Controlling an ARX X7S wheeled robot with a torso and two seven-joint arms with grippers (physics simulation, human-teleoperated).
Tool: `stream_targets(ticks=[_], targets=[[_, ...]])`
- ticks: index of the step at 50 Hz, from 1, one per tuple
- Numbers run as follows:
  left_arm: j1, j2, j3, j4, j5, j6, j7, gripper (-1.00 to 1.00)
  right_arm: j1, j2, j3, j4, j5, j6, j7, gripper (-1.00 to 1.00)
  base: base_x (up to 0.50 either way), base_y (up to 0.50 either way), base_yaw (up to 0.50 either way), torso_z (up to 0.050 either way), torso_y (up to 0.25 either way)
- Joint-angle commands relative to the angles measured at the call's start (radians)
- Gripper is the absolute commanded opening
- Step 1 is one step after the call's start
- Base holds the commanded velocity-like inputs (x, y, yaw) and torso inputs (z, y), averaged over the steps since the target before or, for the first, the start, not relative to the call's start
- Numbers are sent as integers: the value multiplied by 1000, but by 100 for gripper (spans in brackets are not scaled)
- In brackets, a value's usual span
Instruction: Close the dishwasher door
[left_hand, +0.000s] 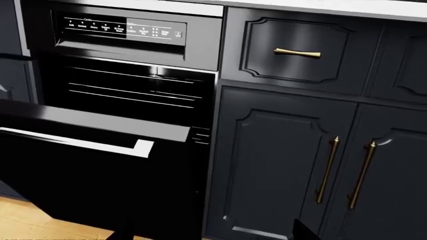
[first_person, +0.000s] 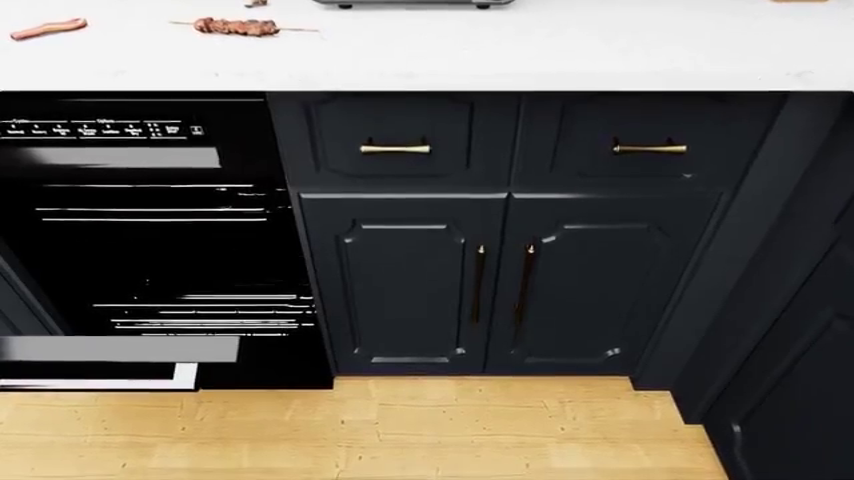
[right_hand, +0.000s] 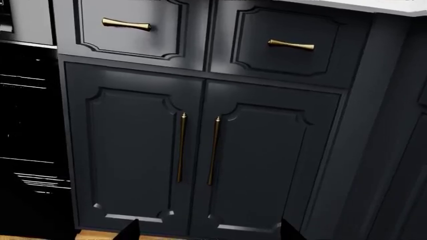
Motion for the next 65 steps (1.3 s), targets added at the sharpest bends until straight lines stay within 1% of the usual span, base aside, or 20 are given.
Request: stream_targets(ticks=[1, 35, 65], targets=[[2, -6, 5, -3, -5, 7, -6, 100, -2, 1, -5, 2, -3, -3, 6, 100, 0, 0, 0, -20, 0], [-4, -16, 21, 3, -6, 2, -25, 100, 1, 13, -15, -2, 3, 1, 19, 100, 0, 0, 0, -20, 0], [1, -27, 31, -18, -12, 31, -37, 100, 0, 17, -28, 6, -1, -6, 32, 100, 0, 0, 0, -20, 0]])
